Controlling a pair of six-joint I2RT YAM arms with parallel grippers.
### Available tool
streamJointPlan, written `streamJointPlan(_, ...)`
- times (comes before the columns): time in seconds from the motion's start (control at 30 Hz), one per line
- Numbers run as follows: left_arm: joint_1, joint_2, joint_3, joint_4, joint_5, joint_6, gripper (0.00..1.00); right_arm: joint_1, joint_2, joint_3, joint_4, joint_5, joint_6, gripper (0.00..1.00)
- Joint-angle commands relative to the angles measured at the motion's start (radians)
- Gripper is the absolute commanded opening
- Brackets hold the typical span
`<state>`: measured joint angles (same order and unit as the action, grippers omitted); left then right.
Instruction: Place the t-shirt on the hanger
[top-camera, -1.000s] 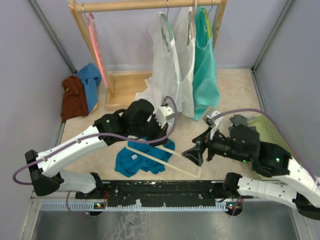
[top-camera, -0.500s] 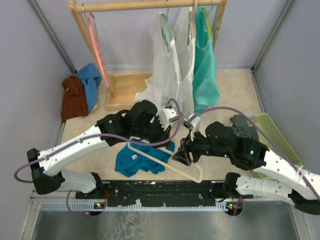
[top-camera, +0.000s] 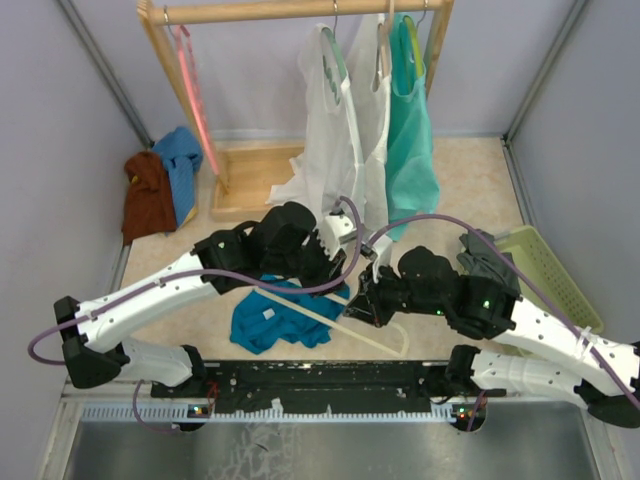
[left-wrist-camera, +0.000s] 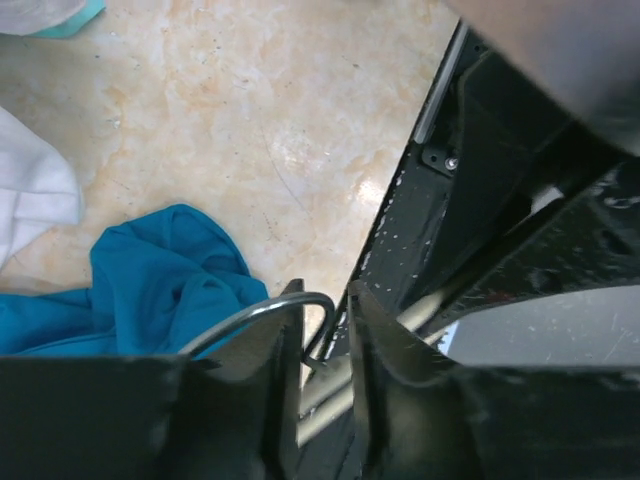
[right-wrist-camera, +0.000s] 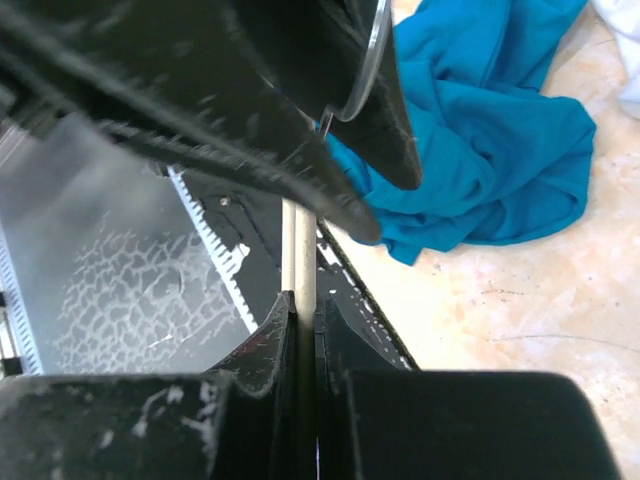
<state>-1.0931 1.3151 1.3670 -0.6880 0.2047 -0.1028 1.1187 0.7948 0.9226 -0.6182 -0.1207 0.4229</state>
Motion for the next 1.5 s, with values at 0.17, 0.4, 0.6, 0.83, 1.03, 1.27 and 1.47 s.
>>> streamJointPlan(0.17, -0.002, -0.049, 0.061, 0.02, -0.345, -0.099, 0.6, 0.008, -0.031, -0.004, -0.002, 0.078, 0.006, 0.0)
streamJointPlan(0.4, -0.002, -0.152, 0.089, -0.078, -0.573, -0.239, 0.63, 0.008, -0.118, -0.013, -0.089, 0.195, 0.039, 0.0)
streamJointPlan(0.6, -0.002, -0.32, -0.064, -0.249, -0.625, -0.438, 0.59, 0.008, -0.222, 0.014, -0.17, 0.253, 0.065, 0.0)
streamJointPlan(0.83, -0.002, -0.441, -0.315, -0.391, -0.587, -0.723, 0.56, 0.007, -0.254, 0.038, -0.23, 0.301, 0.066, 0.0)
streamJointPlan(1.03, -0.002, -0.354, -0.369, -0.514, -0.525, -0.922, 0.51, 0.008, -0.238, 0.036, -0.217, 0.317, 0.044, 0.0)
streamJointPlan(1.27, -0.001, -0.309, -0.433, -0.62, -0.54, -1.252, 0.48, 0.009, -0.25, 0.044, -0.175, 0.282, 0.046, 0.0)
streamJointPlan(1.47, 0.013, -0.334, -0.569, -0.552, -0.567, -1.424, 0.62, 0.009, -0.294, 0.044, -0.172, 0.248, 0.024, 0.0)
